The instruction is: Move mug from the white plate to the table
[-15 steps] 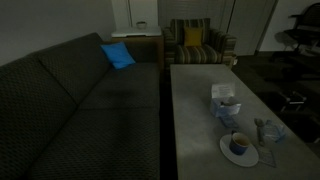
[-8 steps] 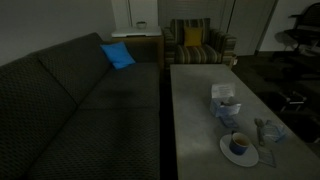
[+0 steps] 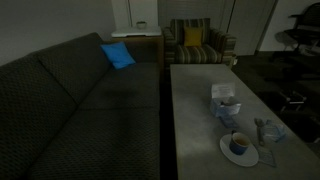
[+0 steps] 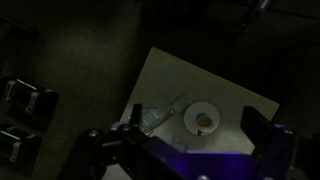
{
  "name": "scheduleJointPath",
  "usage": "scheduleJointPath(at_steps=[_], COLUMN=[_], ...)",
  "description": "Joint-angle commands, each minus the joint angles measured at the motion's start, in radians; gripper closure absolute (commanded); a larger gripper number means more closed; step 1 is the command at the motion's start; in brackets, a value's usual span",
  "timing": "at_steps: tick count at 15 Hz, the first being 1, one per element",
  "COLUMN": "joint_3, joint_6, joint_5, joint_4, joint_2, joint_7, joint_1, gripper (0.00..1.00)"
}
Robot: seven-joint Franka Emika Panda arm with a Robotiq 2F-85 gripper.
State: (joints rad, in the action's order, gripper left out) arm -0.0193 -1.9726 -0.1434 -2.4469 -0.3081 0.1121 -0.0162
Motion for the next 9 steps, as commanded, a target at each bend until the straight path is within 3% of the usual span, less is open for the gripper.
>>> scheduleJointPath(at_steps=[1,9], joint_3=[-0.012,-0.022], joint_6=[-0.007,-0.001], joint_5=[-0.028,-0.043], joint_4=[0.049,0.109], joint_2=[0.105,0.252], joint_7=[-0.011,-0.002], joint_1=[-0.007,-0.026], gripper=[0.0,0.0])
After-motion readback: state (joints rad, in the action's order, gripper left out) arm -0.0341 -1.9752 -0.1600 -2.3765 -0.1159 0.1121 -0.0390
